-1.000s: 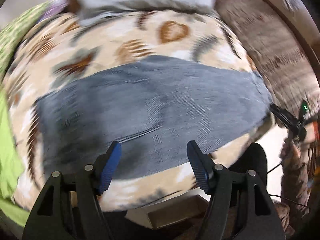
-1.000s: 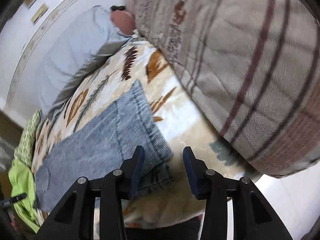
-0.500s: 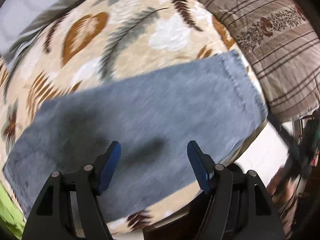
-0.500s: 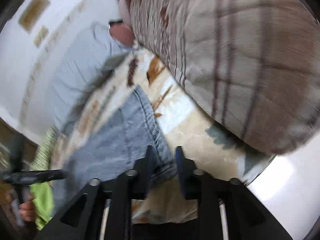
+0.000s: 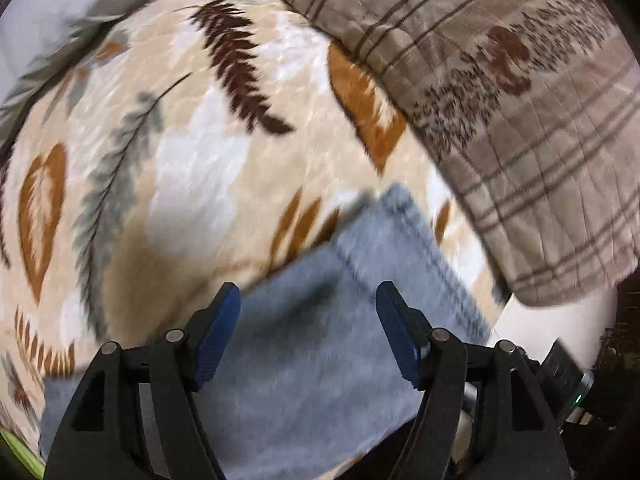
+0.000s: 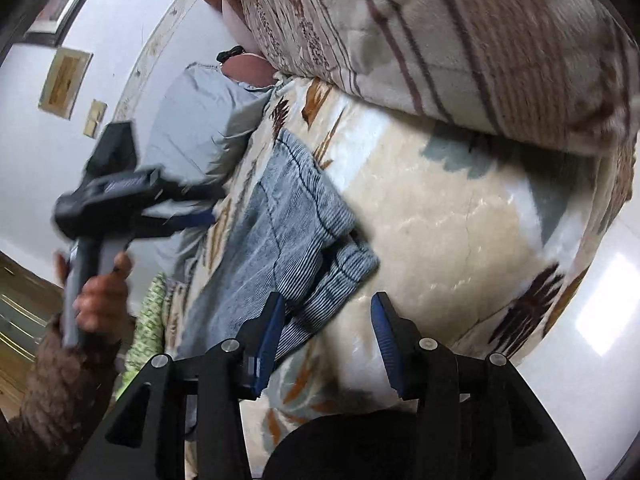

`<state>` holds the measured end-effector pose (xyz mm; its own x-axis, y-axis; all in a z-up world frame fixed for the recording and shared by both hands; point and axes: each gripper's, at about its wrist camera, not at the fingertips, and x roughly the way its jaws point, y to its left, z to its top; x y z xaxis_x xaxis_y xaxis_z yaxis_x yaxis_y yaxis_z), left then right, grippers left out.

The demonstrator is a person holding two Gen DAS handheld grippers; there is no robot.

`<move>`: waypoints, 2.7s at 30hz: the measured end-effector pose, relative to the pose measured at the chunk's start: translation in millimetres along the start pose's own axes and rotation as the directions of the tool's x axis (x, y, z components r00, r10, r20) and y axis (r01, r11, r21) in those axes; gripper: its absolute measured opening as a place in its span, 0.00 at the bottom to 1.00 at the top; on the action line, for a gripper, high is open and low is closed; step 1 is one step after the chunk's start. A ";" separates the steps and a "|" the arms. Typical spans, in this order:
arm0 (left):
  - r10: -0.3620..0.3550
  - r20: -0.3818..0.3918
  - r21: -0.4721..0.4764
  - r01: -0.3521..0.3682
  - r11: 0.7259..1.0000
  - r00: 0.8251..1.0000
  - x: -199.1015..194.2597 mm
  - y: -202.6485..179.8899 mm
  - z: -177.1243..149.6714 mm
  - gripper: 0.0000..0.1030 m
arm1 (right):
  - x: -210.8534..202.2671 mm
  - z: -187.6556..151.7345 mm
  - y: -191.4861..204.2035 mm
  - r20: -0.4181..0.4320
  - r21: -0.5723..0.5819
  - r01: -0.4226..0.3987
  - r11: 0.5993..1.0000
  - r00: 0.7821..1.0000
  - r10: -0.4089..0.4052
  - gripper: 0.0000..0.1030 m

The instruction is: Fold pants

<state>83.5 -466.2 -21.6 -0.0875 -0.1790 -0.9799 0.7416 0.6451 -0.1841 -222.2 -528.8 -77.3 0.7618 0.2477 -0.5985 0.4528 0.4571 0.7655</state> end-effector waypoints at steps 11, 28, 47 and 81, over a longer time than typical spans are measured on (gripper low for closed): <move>-0.099 -0.138 0.155 0.121 0.981 0.985 49.3 -9.0 36.3 0.69 | 18.1 5.9 6.4 -0.015 0.039 -0.085 0.996 0.996 0.086 0.46; -0.118 -0.119 0.457 0.160 0.875 0.986 48.4 -59.1 7.2 0.68 | 33.0 11.3 -2.7 0.039 0.123 -0.165 0.979 0.986 0.161 0.26; -0.044 0.147 0.420 -0.022 0.907 0.988 -30.3 -62.2 -33.7 0.11 | 16.2 15.4 66.5 0.063 -0.193 0.019 0.981 0.998 -0.006 0.15; 0.018 0.278 0.137 -0.058 0.989 0.960 -86.9 61.3 -131.3 0.11 | 69.4 -83.1 229.6 -0.020 -0.734 0.070 0.676 0.992 -0.125 0.15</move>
<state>49.2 -313.7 42.3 0.1142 -0.3671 -0.9231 0.8293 0.5469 -0.1149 -103.9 -335.7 37.3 0.6895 0.2060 -0.6944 0.0197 0.9530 0.3023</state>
